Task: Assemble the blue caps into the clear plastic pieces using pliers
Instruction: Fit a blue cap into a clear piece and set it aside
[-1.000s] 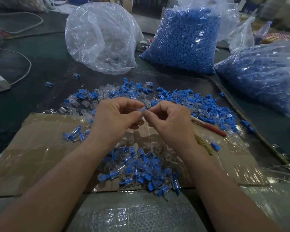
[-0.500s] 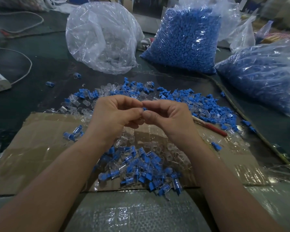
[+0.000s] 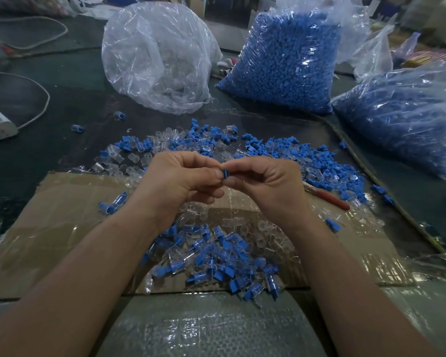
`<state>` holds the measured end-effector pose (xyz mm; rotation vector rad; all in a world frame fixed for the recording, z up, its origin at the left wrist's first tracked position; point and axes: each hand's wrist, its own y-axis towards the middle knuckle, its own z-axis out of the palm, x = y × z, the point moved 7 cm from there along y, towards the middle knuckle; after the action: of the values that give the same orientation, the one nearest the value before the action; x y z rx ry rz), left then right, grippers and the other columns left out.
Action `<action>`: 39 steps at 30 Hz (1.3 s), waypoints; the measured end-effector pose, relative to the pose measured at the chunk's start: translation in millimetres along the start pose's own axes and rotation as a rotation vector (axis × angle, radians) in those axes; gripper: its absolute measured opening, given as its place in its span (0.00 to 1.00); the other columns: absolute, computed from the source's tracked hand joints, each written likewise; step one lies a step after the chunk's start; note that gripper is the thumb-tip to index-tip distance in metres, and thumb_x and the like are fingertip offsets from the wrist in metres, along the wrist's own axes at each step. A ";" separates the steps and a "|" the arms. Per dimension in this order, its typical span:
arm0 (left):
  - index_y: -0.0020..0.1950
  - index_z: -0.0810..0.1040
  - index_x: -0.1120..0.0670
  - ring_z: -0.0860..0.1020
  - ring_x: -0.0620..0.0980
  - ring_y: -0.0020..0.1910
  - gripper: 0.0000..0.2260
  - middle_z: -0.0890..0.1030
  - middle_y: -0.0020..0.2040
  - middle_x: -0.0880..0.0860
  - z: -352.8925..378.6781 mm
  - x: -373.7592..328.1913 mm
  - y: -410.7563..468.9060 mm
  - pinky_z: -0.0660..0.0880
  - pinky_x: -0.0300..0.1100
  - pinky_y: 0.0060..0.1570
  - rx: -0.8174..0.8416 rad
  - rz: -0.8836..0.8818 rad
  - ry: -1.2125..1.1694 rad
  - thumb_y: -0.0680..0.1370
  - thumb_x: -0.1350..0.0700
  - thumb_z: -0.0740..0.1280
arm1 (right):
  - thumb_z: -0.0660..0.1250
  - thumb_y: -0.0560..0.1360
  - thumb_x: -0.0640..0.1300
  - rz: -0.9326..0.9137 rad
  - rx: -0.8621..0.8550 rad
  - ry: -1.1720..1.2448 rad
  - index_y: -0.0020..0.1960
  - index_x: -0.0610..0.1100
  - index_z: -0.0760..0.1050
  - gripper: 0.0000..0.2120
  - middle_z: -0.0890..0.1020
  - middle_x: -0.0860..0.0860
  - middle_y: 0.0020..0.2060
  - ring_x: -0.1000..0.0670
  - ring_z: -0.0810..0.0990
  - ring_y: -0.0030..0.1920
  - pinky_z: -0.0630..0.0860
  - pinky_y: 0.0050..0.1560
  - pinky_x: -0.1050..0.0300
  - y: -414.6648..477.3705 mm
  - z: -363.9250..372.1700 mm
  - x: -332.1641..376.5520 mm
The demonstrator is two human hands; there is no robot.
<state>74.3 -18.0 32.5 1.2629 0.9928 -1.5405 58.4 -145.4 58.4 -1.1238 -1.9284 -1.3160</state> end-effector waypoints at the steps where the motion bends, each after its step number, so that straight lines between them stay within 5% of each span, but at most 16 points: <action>1: 0.36 0.79 0.59 0.79 0.47 0.26 0.07 0.82 0.29 0.54 0.2 0.5 0.2 0.75 0.34 0.25 0.001 -0.004 -0.004 0.59 0.60 0.70 | 0.72 0.66 0.33 -0.003 -0.001 -0.006 0.52 0.43 0.77 0.16 0.81 0.56 0.40 0.60 0.81 0.41 0.77 0.44 0.67 -0.1 -0.2 -0.2; 15: 0.36 0.78 0.60 0.79 0.48 0.25 0.03 0.81 0.28 0.55 -1.5 3.1 1.2 0.75 0.34 0.24 -0.018 -0.016 -0.017 0.67 0.67 0.69 | 0.72 0.66 0.34 -0.041 -0.024 -0.025 0.52 0.44 0.78 0.15 0.82 0.54 0.40 0.60 0.82 0.42 0.78 0.45 0.65 -1.7 -0.4 1.8; 25: 0.37 0.79 0.61 0.79 0.48 0.26 0.07 0.81 0.29 0.55 0.8 -0.4 -0.6 0.75 0.34 0.25 0.010 -0.021 -0.011 0.61 0.61 0.69 | 0.71 0.66 0.31 -0.012 0.011 0.047 0.54 0.40 0.76 0.18 0.82 0.54 0.42 0.59 0.82 0.43 0.77 0.45 0.66 -0.3 -0.3 -2.4; 31: 0.40 0.77 0.65 0.80 0.52 0.27 0.10 0.80 0.29 0.58 1.0 0.6 0.0 0.77 0.37 0.26 0.043 -0.052 -0.055 0.69 0.69 0.55 | 0.72 0.66 0.32 0.014 -0.001 0.021 0.53 0.41 0.78 0.16 0.82 0.54 0.40 0.57 0.82 0.41 0.78 0.44 0.64 -0.7 -2.3 -1.5; 39: 0.40 0.78 0.65 0.80 0.51 0.27 0.11 0.80 0.29 0.58 0.5 0.1 0.1 0.76 0.37 0.26 0.030 -0.045 -0.047 0.71 0.70 0.57 | 0.72 0.65 0.34 0.016 0.001 -0.001 0.52 0.41 0.77 0.16 0.81 0.58 0.38 0.60 0.82 0.40 0.77 0.42 0.67 -0.9 -1.7 -1.2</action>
<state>74.3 -18.5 32.5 1.2267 0.9769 -1.6183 58.2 -147.5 57.6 -1.1371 -1.9167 -1.3063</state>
